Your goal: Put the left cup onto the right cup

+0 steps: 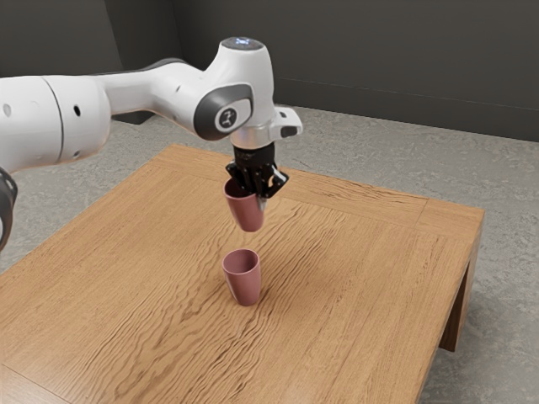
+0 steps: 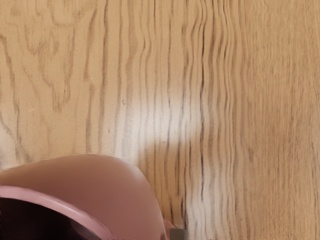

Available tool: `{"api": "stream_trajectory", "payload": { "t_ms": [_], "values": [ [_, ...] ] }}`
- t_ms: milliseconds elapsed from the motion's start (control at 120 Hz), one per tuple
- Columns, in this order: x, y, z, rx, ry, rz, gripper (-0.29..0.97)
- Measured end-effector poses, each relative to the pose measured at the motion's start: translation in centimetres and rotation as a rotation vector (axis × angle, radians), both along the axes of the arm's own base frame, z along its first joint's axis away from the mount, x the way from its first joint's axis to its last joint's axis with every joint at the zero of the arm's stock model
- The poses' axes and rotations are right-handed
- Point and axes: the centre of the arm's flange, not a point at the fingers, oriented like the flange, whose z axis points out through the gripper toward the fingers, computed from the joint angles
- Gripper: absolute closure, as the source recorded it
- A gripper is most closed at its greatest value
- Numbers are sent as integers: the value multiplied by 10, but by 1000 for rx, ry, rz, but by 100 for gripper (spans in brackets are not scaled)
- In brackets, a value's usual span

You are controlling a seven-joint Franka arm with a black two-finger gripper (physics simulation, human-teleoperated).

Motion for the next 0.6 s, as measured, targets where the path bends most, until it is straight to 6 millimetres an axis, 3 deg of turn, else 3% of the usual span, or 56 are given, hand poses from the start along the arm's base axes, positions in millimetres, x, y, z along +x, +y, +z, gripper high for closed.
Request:
{"api": "stream_trajectory", "payload": {
  "t_ms": [600],
  "values": [
    [-32, -16, 15, 17, -3, 22, 78]
  ]
}}
